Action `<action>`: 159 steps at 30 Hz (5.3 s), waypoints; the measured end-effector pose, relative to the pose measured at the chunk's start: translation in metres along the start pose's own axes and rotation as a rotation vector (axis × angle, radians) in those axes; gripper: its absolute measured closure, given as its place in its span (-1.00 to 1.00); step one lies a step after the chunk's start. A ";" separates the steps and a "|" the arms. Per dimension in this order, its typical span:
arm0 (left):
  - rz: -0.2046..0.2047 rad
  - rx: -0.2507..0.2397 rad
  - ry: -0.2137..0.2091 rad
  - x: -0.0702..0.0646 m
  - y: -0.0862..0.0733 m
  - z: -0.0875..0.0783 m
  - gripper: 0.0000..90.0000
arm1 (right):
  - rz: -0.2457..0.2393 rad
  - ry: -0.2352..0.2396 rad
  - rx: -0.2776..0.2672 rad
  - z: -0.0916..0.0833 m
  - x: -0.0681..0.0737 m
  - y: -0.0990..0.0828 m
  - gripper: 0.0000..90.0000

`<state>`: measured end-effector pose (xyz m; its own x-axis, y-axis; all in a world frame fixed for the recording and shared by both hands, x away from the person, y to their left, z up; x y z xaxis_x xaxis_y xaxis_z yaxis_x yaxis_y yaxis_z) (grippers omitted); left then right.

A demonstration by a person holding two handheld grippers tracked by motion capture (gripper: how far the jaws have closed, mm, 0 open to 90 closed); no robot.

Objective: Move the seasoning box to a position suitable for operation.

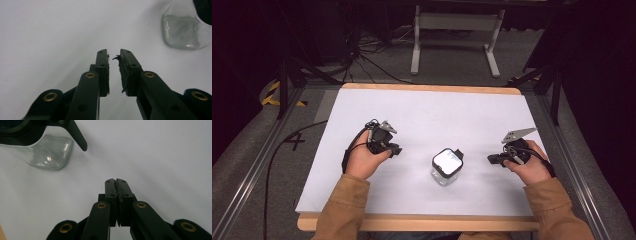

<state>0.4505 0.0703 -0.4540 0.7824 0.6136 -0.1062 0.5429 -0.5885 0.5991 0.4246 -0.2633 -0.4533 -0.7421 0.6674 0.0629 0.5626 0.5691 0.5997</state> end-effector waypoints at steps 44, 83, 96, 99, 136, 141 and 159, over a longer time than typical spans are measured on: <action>0.081 -0.036 -0.215 -0.071 0.032 0.057 0.99 | -0.147 0.194 0.022 0.049 0.080 0.008 0.99; -0.110 -0.109 -0.097 -0.023 -0.009 0.005 0.95 | -0.158 0.105 -0.057 0.096 0.069 0.052 1.00; -0.060 -0.108 -0.094 -0.020 0.004 -0.010 0.92 | -0.150 0.065 -0.099 0.068 0.060 0.048 0.99; -0.036 -0.122 -0.098 -0.020 0.014 -0.018 0.92 | -0.138 0.051 -0.118 0.057 0.054 0.045 0.99; 0.058 -0.199 -0.237 -0.038 0.094 0.036 0.94 | 0.009 -0.059 -0.203 -0.009 0.031 -0.010 0.98; 0.050 -0.204 -0.238 -0.038 0.094 0.036 0.96 | 0.002 -0.057 -0.198 -0.007 0.031 -0.010 0.97; 0.006 -0.212 -0.252 -0.037 0.095 0.038 0.98 | -0.057 -0.003 -0.208 0.007 0.057 0.009 0.98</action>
<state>0.4841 -0.0283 -0.4231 0.8505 0.4454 -0.2798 0.4836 -0.4528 0.7491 0.3897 -0.2169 -0.4501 -0.7693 0.6384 0.0223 0.4325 0.4948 0.7538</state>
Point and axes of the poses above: each handheld gripper's, and its own axes: z roughly forward along the jaws, y roughly out of its top, x roughly to its left, the point moved 9 cm from there along z, roughly forward along the jaws
